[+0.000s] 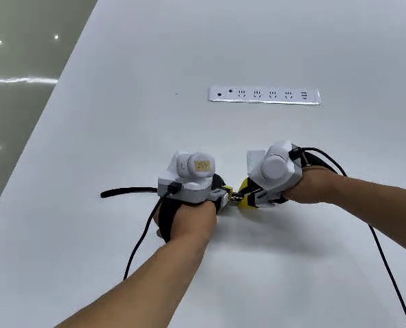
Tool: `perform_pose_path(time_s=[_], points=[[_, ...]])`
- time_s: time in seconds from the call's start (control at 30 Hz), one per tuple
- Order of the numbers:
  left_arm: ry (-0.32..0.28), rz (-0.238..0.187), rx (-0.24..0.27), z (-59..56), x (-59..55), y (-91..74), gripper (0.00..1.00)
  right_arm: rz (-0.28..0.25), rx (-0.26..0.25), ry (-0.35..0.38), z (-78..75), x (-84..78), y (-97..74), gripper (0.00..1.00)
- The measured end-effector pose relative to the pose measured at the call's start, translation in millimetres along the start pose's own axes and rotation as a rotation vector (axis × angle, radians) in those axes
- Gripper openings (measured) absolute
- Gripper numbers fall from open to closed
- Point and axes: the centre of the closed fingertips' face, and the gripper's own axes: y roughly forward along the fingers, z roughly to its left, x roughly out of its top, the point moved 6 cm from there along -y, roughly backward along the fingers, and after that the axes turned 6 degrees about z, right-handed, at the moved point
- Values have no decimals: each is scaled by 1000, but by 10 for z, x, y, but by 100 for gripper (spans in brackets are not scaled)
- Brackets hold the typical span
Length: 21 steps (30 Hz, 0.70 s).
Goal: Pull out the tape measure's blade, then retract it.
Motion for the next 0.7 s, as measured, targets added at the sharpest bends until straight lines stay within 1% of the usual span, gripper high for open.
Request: perform_pose_path(time_s=[0.5,0.7], points=[[0,2,0,-3,1,-8,61,-2,4,-14,-7,68,34,13],[0,2,0,-5,-4,-4,61,-10,3,-40,-7,78,42,13]])
